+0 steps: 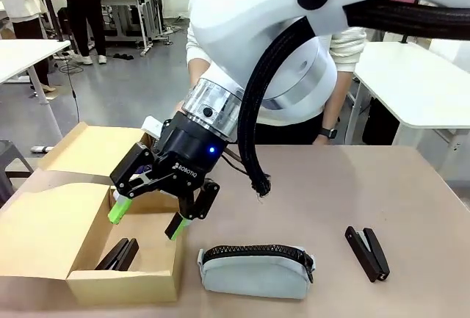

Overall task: Place items inside the box.
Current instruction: Pick up a Pencil pouch or Stapler and place it inside the Mailer Box closest to the robot.

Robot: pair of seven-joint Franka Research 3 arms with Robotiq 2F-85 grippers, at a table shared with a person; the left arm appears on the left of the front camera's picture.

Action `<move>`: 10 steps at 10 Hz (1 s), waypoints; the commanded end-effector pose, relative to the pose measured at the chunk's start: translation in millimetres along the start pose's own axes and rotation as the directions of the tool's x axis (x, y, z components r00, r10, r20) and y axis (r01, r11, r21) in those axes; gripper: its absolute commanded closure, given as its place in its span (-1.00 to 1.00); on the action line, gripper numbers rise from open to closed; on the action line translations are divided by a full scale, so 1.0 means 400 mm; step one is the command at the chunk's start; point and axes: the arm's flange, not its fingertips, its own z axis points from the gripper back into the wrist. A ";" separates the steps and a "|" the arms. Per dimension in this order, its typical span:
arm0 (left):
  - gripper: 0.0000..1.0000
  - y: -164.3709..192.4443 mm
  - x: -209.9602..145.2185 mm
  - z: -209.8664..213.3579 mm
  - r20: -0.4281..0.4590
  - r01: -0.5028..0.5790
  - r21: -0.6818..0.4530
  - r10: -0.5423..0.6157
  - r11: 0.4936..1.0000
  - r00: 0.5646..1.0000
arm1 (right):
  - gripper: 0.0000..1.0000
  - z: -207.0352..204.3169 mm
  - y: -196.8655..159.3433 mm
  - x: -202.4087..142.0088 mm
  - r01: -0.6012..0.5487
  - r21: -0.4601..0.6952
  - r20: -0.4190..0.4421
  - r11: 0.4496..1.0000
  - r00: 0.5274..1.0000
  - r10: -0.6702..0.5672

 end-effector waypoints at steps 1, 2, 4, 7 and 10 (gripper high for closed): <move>-1.00 -0.002 -0.002 -0.003 0.009 0.019 -0.021 -0.019 1.000 1.000 | -1.00 0.049 -0.022 -0.002 0.019 -0.007 0.048 1.000 0.999 -0.019; -1.00 -0.002 -0.002 -0.003 0.009 0.019 -0.021 -0.019 1.000 1.000 | -1.00 0.101 -0.067 -0.038 0.026 0.025 0.119 0.999 0.992 -0.029; -1.00 -0.002 -0.002 -0.003 0.009 0.019 -0.021 -0.019 1.000 1.000 | -1.00 0.244 -0.227 -0.169 0.016 0.248 0.350 0.969 0.931 -0.105; -1.00 -0.002 -0.002 -0.003 0.009 0.019 -0.021 -0.019 1.000 1.000 | -1.00 0.373 -0.519 -0.402 -0.267 0.524 0.486 0.808 0.874 -0.026; -1.00 -0.002 -0.002 -0.003 0.009 0.019 -0.021 -0.019 1.000 1.000 | -1.00 0.443 -0.755 -0.612 -0.280 0.681 0.561 0.676 0.793 -0.236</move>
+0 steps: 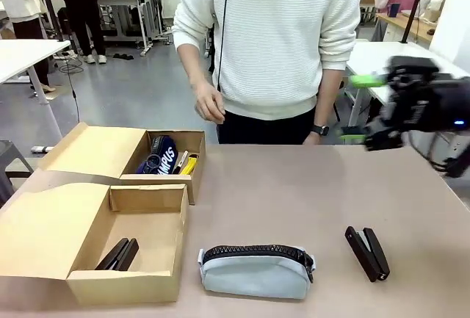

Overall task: Place items inside the box.
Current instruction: Pick up a Pencil pouch or Stapler and place it inside the Mailer Box closest to the robot.

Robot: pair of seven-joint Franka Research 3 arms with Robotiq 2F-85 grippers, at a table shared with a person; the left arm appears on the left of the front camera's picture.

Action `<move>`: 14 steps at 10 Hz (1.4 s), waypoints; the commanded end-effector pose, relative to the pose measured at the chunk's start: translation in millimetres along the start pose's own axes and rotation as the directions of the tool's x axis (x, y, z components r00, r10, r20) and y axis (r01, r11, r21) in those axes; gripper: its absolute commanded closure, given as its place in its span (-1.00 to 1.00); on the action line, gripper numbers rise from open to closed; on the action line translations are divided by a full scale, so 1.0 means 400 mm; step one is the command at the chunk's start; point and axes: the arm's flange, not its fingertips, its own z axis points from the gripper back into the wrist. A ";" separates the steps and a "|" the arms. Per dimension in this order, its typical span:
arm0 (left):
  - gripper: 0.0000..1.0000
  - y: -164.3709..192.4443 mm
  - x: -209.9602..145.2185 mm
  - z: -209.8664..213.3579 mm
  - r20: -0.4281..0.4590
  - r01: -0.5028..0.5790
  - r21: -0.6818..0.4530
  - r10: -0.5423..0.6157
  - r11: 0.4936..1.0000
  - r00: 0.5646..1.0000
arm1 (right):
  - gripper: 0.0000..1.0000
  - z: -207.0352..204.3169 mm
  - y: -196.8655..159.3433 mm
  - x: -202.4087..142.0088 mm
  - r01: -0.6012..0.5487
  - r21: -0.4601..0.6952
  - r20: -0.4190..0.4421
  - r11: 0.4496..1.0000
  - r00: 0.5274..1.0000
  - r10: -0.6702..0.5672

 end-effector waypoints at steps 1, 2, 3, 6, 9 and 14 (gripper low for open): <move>-1.00 -0.003 -0.003 -0.004 0.007 0.018 -0.022 -0.018 1.000 1.000 | -1.00 0.139 -0.136 -0.213 0.083 0.053 0.021 0.995 0.996 -0.084; -1.00 -0.003 -0.003 -0.004 0.007 0.018 -0.022 -0.018 1.000 1.000 | -1.00 0.207 -0.148 -0.230 0.160 0.014 0.014 0.987 0.987 -0.160; -1.00 -0.003 -0.003 -0.004 0.007 0.018 -0.022 -0.018 1.000 1.000 | -1.00 0.263 -0.168 -0.255 0.198 -0.015 -0.011 0.980 0.980 -0.198; -1.00 -0.003 -0.003 -0.004 0.007 0.018 -0.022 -0.018 1.000 1.000 | -1.00 0.302 -0.252 -0.304 0.383 -0.044 0.215 0.923 0.905 -0.366; -1.00 -0.003 -0.003 -0.004 0.007 0.018 -0.022 -0.018 1.000 1.000 | -1.00 0.408 -0.166 -0.155 0.256 -0.032 0.046 0.966 0.966 -0.255; -1.00 -0.003 -0.003 -0.004 0.007 0.018 -0.022 -0.018 1.000 1.000 | -1.00 0.408 -0.166 -0.155 0.256 -0.032 0.046 0.966 0.966 -0.255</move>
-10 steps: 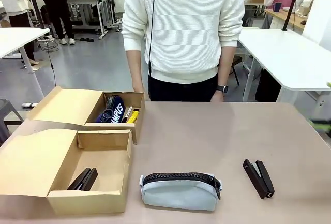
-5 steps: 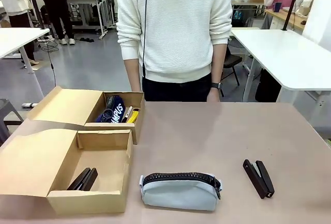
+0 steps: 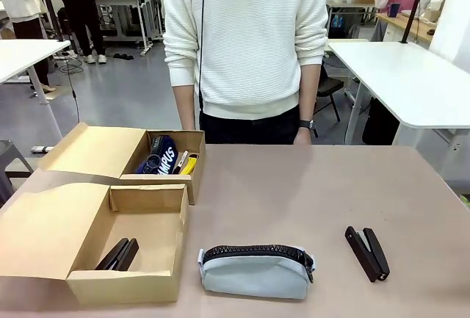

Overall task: Place items inside the box.
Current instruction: Pick up a Pencil pouch or Stapler and place it inside the Mailer Box closest to the robot.

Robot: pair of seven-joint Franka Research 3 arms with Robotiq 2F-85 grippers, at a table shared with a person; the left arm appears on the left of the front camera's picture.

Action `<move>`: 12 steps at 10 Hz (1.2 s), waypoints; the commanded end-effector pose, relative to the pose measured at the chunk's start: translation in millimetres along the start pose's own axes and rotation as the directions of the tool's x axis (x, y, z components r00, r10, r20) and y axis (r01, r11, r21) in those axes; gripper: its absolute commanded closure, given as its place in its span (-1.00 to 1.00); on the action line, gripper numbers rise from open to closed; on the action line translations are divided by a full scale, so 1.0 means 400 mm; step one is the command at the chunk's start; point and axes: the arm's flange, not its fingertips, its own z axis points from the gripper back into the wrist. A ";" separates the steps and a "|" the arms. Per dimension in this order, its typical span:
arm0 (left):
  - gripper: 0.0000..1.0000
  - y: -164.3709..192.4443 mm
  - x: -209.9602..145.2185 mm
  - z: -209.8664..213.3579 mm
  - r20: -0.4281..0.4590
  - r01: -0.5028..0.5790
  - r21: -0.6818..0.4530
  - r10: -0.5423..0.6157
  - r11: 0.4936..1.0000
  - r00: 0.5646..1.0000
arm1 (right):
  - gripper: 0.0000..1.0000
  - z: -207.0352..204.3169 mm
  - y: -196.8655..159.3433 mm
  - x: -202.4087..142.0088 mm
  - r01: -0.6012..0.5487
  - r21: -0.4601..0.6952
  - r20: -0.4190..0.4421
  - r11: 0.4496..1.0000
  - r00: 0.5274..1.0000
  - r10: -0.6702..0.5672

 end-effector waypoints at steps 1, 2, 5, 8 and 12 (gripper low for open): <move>-1.00 -0.002 -0.003 -0.004 0.008 0.017 -0.022 -0.017 1.000 1.000 | -1.00 -0.003 0.007 0.003 -0.024 0.019 -0.001 1.000 1.000 0.024; -1.00 -0.002 -0.003 -0.004 0.008 0.017 -0.022 -0.017 1.000 1.000 | -1.00 -0.003 0.007 0.003 -0.024 0.019 -0.001 1.000 1.000 0.024; -1.00 -0.002 -0.003 -0.004 0.008 0.017 -0.022 -0.017 1.000 1.000 | -1.00 -0.003 0.007 0.003 -0.024 0.019 -0.001 1.000 1.000 0.024; -1.00 -0.002 -0.003 -0.004 0.008 0.017 -0.022 -0.017 1.000 1.000 | -1.00 -0.003 0.007 0.003 -0.024 0.019 -0.001 1.000 1.000 0.024; -1.00 -0.002 -0.003 -0.004 0.008 0.017 -0.022 -0.017 1.000 1.000 | -1.00 -0.071 0.150 0.005 -0.251 -0.438 0.049 0.863 0.952 0.302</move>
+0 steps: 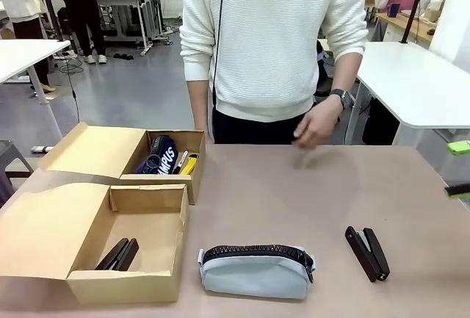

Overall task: Place items inside the box.
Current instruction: Pick up a Pencil pouch or Stapler and place it inside the Mailer Box closest to the robot.

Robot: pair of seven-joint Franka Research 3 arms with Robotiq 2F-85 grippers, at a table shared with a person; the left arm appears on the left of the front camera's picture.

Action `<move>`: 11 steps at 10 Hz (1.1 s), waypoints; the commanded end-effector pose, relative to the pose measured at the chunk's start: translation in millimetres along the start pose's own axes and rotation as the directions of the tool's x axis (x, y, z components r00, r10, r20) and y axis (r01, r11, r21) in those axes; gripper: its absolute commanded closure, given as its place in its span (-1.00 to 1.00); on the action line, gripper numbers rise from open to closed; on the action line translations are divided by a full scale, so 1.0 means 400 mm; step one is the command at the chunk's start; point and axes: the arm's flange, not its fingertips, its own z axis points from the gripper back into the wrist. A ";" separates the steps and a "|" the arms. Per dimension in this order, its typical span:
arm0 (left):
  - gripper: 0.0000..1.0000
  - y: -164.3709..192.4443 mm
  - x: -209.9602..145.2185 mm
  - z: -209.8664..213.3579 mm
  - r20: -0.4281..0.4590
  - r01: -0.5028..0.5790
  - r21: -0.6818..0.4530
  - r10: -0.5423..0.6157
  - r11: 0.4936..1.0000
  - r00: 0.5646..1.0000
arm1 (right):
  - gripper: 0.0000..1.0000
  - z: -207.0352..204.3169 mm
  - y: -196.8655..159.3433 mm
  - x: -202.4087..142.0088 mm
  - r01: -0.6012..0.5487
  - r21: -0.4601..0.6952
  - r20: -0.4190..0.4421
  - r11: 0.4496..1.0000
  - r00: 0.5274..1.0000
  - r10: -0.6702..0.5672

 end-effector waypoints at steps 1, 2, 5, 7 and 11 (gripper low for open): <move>-1.00 -0.002 -0.003 -0.004 0.008 0.017 -0.022 -0.017 1.000 1.000 | -1.00 0.133 -0.045 -0.014 -0.144 -0.144 0.117 0.979 0.980 0.161; -1.00 -0.002 -0.003 -0.004 0.008 0.017 -0.022 -0.017 1.000 1.000 | -1.00 0.237 -0.146 -0.049 -0.364 0.149 0.028 0.919 0.931 0.364; -1.00 -0.002 -0.003 -0.004 0.008 0.017 -0.022 -0.017 1.000 1.000 | -1.00 0.320 -0.338 -0.218 -0.528 0.207 0.377 0.824 0.820 0.431; -1.00 -0.002 -0.003 -0.004 0.008 0.017 -0.022 -0.017 1.000 1.000 | -1.00 0.319 -0.397 -0.267 -0.575 0.148 0.437 0.805 0.768 0.468; -1.00 -0.002 -0.003 -0.004 0.008 0.017 -0.022 -0.017 1.000 1.000 | -1.00 0.286 -0.375 -0.225 -0.547 0.105 0.372 0.830 0.796 0.478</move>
